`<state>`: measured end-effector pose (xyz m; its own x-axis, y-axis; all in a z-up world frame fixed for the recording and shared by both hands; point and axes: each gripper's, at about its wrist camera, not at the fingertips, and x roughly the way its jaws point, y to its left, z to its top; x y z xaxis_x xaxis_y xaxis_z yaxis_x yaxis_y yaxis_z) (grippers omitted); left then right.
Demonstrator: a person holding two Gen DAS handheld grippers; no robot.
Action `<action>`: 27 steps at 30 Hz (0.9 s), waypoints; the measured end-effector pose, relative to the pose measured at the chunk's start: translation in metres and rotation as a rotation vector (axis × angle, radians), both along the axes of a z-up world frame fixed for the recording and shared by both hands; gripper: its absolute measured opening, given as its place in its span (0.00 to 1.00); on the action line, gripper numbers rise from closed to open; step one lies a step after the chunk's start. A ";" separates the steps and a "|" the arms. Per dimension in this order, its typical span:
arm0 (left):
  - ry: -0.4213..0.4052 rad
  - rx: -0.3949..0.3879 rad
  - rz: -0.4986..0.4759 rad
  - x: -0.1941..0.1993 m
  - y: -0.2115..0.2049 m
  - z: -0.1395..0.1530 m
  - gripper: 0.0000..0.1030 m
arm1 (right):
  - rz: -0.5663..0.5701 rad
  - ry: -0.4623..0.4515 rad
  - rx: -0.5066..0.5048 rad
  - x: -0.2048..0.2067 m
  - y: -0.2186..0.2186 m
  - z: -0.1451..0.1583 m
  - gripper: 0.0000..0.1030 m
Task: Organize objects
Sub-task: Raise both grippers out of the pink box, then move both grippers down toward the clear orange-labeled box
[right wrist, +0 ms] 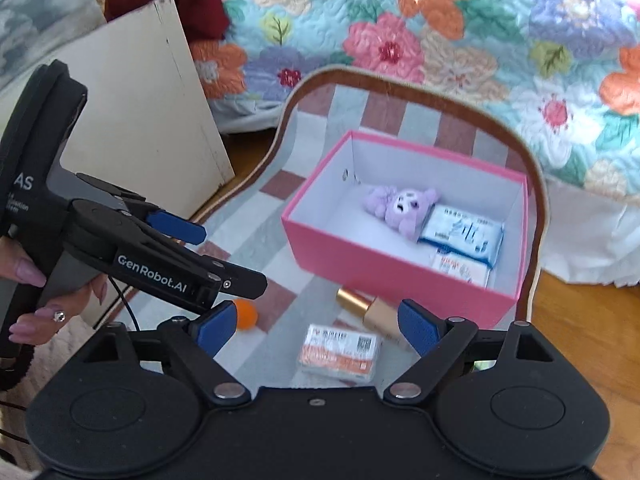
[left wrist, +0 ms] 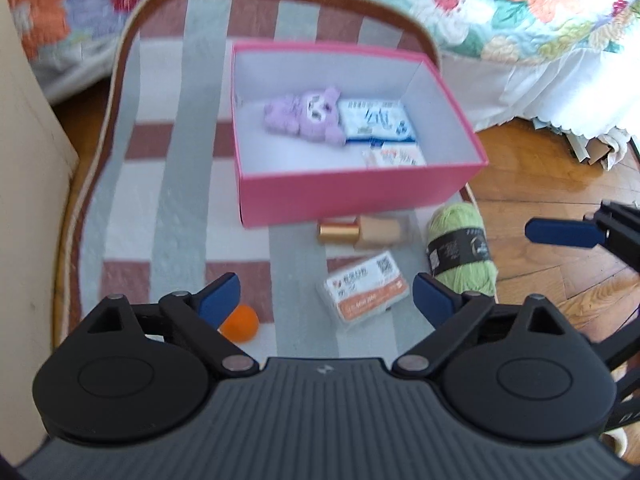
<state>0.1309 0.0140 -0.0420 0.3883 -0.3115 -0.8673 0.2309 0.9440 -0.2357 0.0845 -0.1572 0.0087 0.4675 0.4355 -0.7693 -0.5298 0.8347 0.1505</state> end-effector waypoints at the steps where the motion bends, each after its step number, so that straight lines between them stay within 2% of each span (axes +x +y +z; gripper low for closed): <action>1: 0.011 -0.005 0.005 0.001 0.001 -0.007 0.92 | 0.000 0.005 0.001 -0.002 0.001 -0.007 0.88; 6: 0.034 -0.023 0.010 0.005 0.000 -0.037 0.92 | 0.012 -0.012 -0.027 -0.006 0.009 -0.043 0.88; 10: 0.093 -0.025 -0.017 0.008 -0.016 -0.065 0.92 | 0.010 -0.020 -0.090 -0.004 0.019 -0.073 0.88; 16: 0.094 -0.087 0.010 0.009 -0.030 -0.098 0.91 | -0.017 0.071 -0.064 0.009 0.025 -0.115 0.88; 21: 0.092 -0.162 0.048 0.014 -0.026 -0.112 0.89 | -0.070 0.094 -0.057 0.017 0.027 -0.135 0.88; 27: 0.127 -0.239 0.086 0.022 -0.022 -0.127 0.69 | -0.088 0.131 -0.086 0.027 0.032 -0.153 0.88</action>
